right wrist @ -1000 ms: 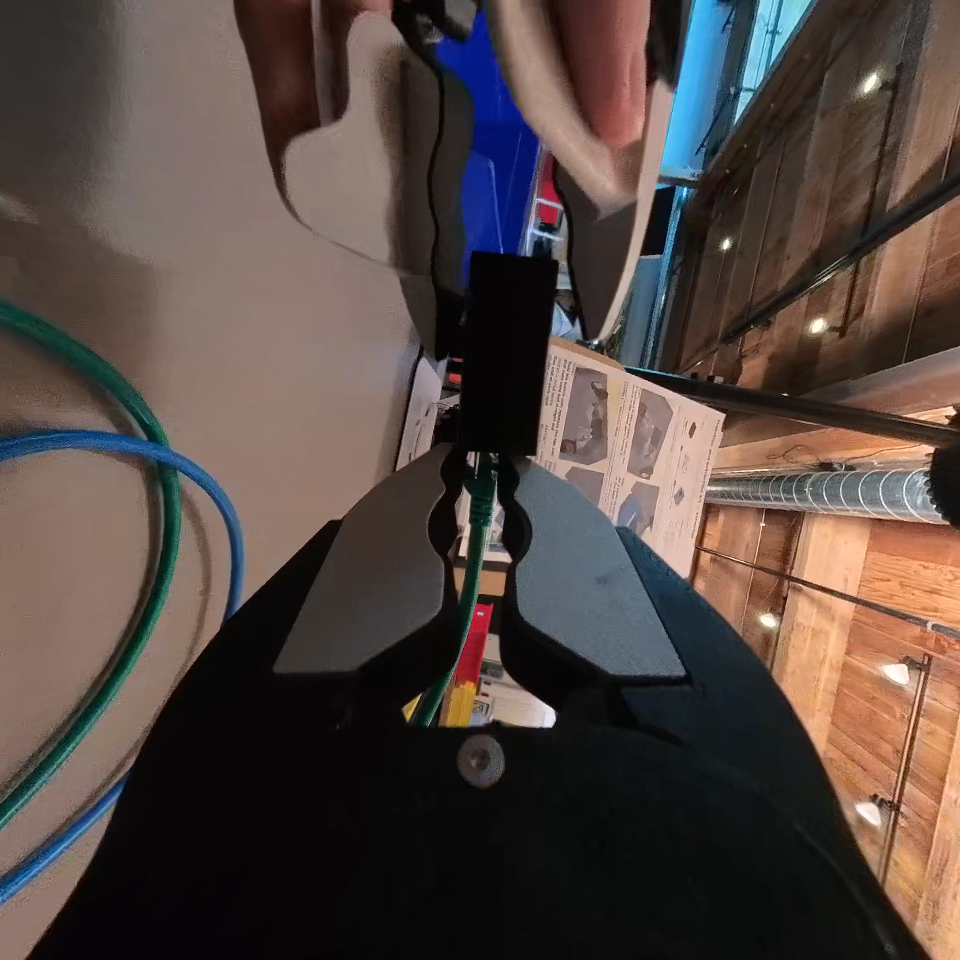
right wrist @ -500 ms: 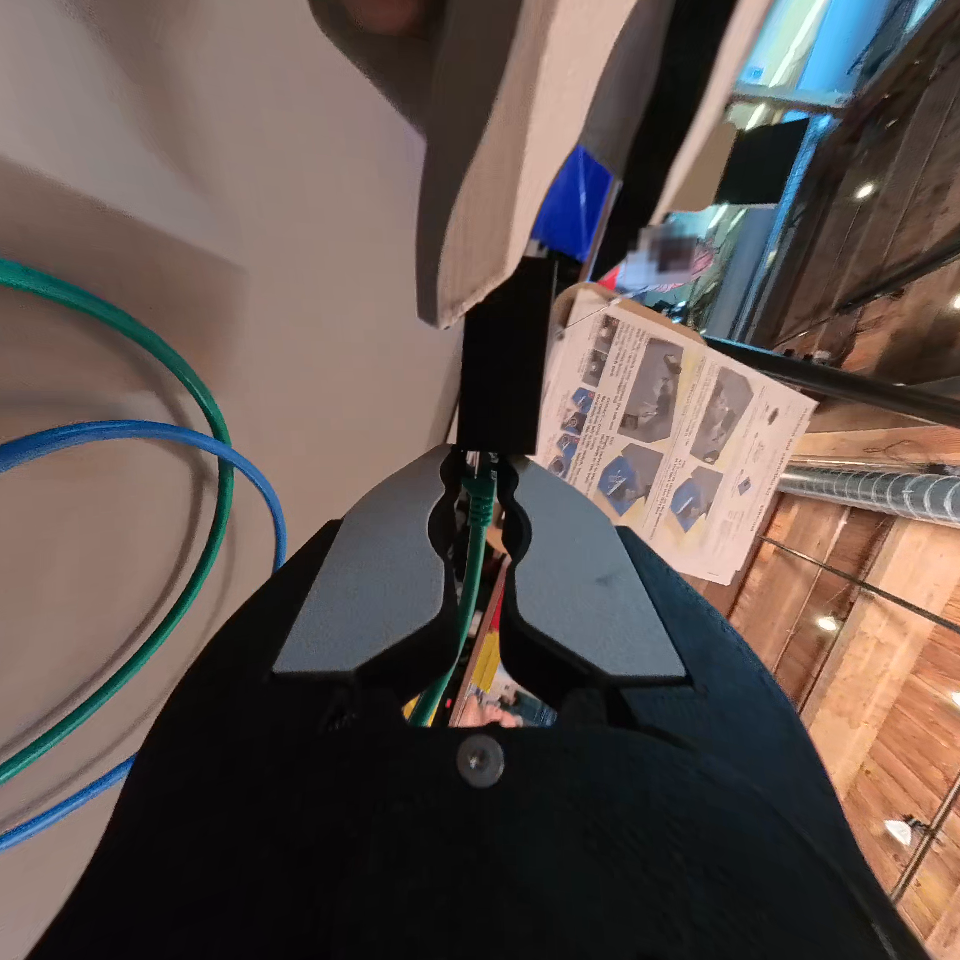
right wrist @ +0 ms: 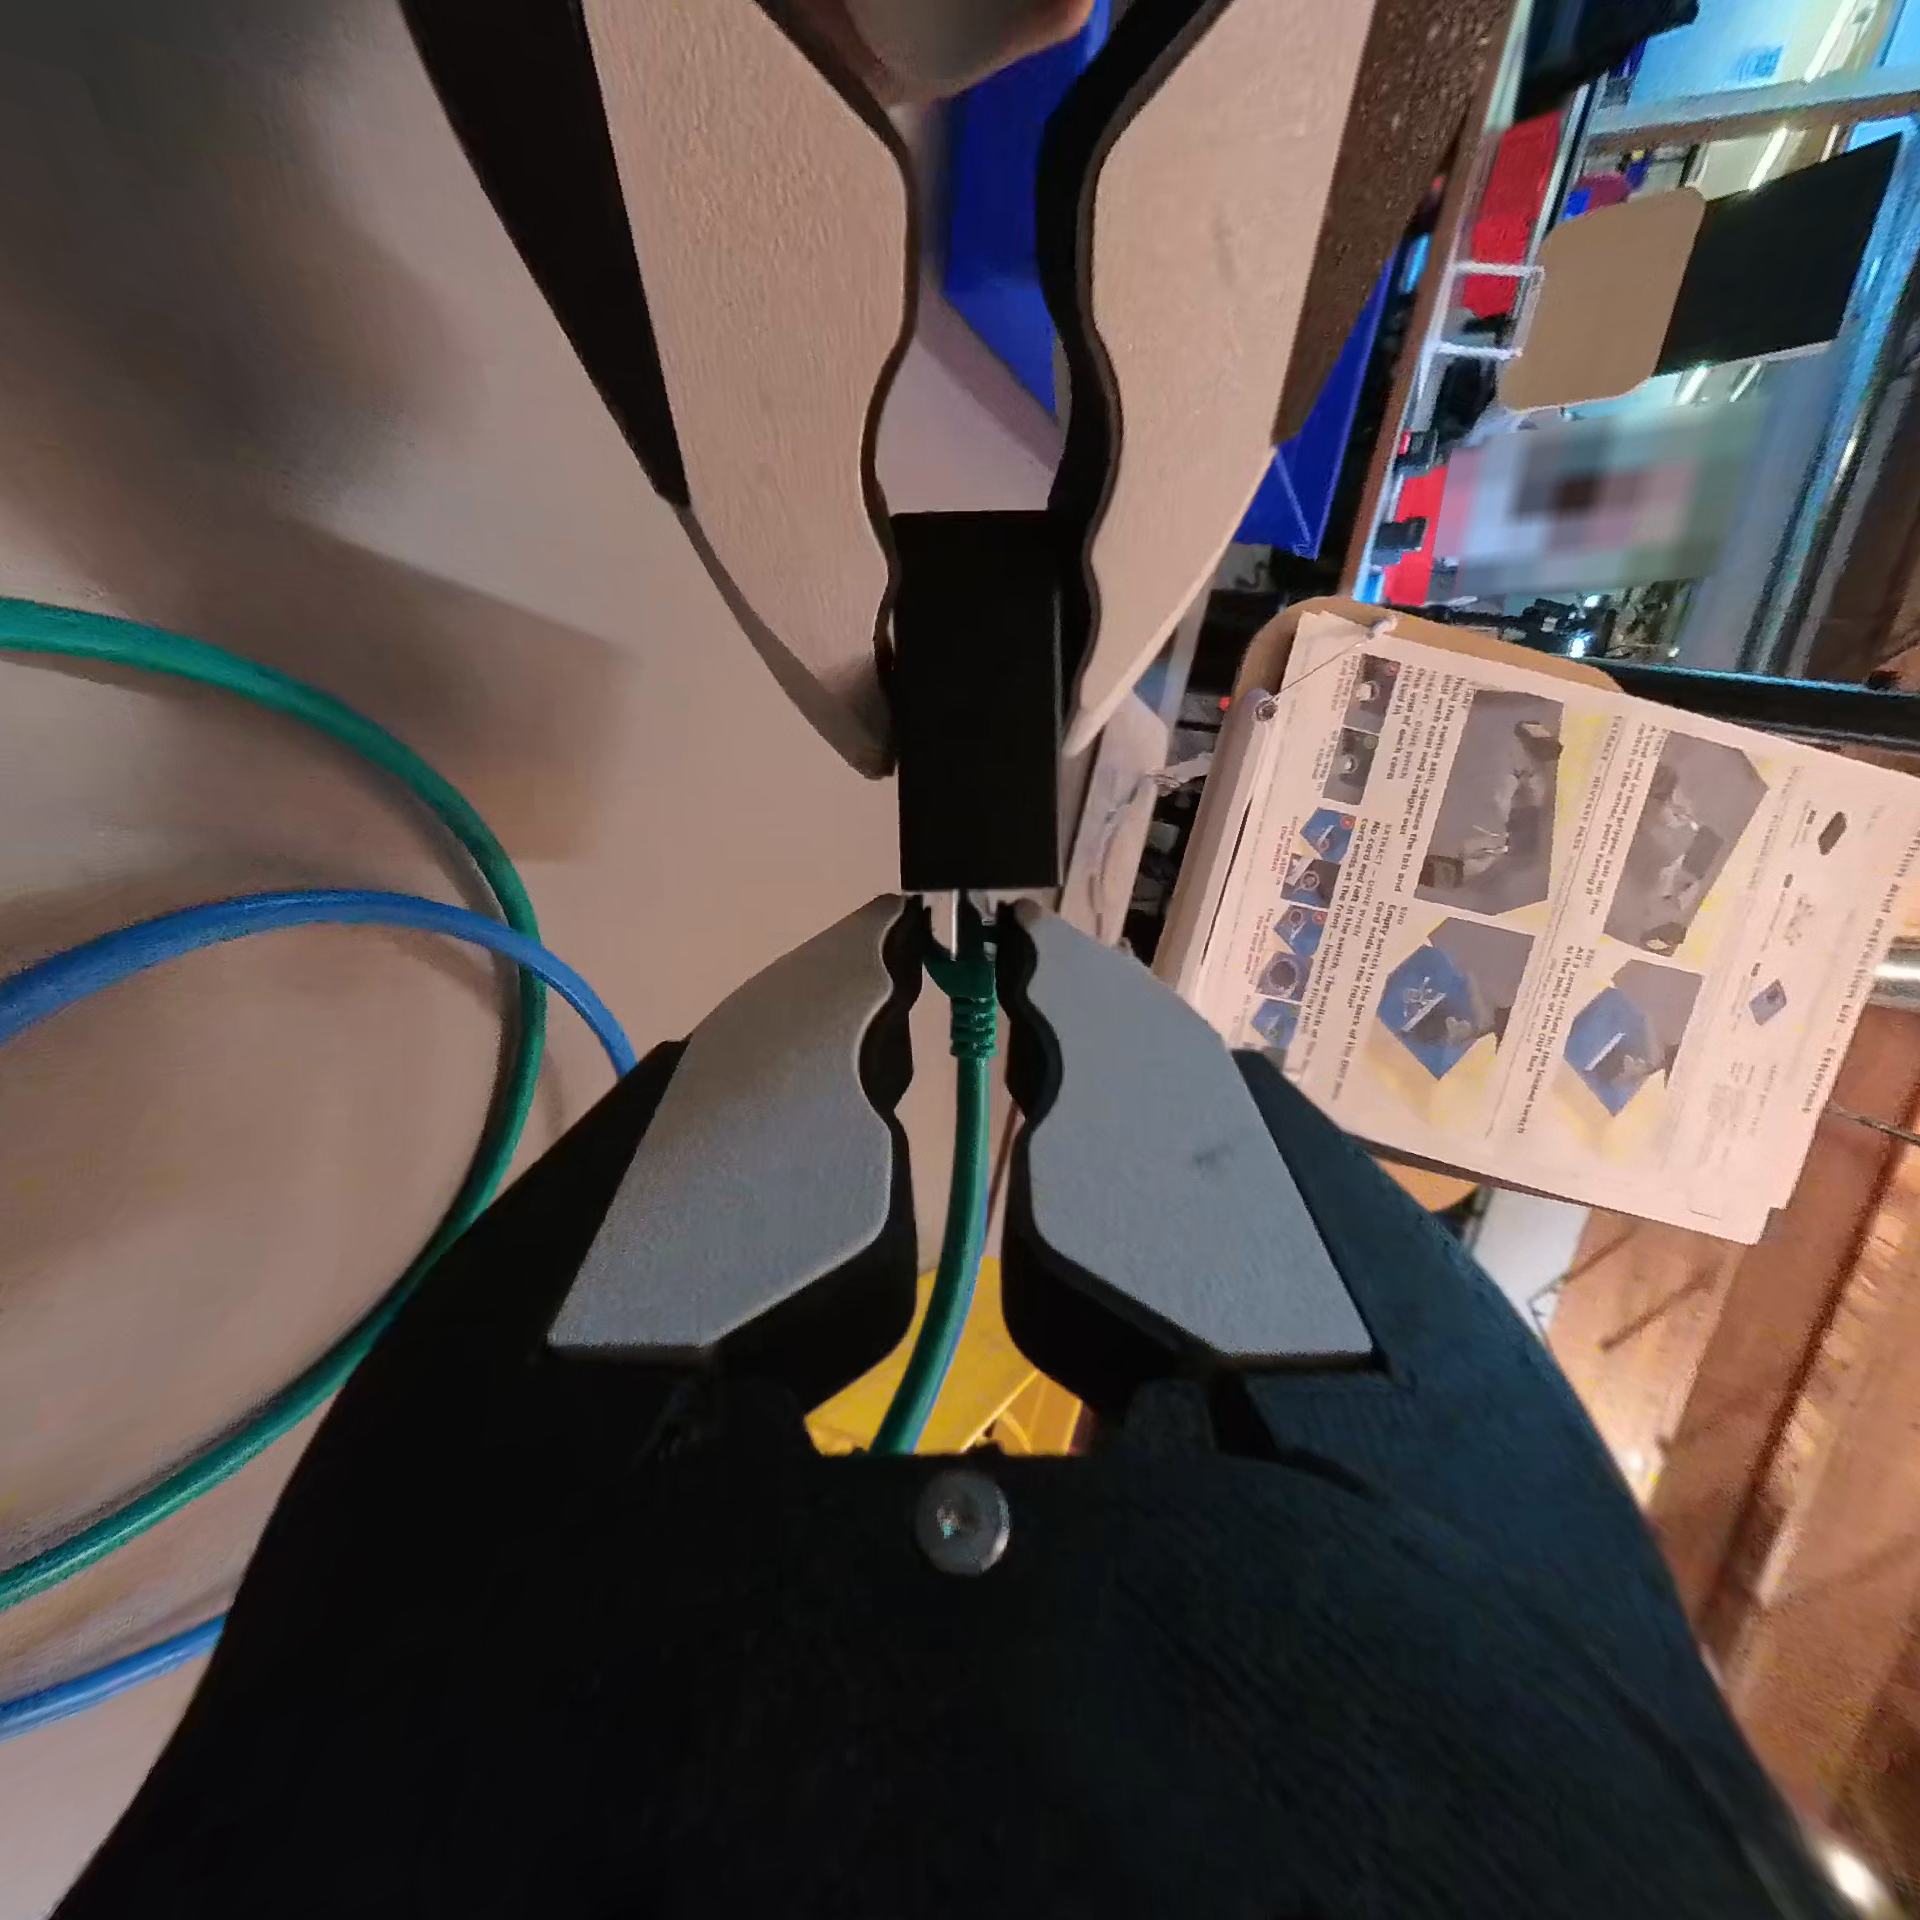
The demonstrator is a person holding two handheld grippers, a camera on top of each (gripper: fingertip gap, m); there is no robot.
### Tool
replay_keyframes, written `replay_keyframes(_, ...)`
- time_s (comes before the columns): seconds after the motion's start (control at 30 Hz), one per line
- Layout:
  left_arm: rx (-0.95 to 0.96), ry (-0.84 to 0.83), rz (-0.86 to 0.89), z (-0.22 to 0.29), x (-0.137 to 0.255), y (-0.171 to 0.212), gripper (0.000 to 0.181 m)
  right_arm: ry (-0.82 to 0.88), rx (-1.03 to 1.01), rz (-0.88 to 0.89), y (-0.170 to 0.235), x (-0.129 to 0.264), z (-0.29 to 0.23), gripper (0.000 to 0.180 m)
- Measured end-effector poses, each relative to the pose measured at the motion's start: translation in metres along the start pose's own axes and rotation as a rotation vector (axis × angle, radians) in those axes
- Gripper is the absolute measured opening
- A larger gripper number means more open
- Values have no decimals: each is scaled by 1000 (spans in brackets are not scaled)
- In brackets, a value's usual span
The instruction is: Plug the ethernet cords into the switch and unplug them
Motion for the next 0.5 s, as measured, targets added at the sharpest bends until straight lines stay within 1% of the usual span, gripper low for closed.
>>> replay_keyframes(0.03,19,16,5,0,0,0,29,-12,-17,10,1,0,0,13)
replay_keyframes(0.23,78,95,25,-3,2,3,29,-21,29,68,1,3,-2,14)
replay_keyframes(0.33,88,119,17,-5,4,3,29,-35,-5,101,2,2,-2,14)
replay_keyframes(0.5,82,137,-5,-4,3,3,28,-72,66,51,-1,0,-4,14)
Point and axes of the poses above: each gripper's, where its closed fingertips meet, x back along the fingers, y out of its underside, z = x × y across the jaws, the point moved 10 cm from there along x, back along the fingers, and after that the axes turned 2 degrees about z, right-handed, at the moved point
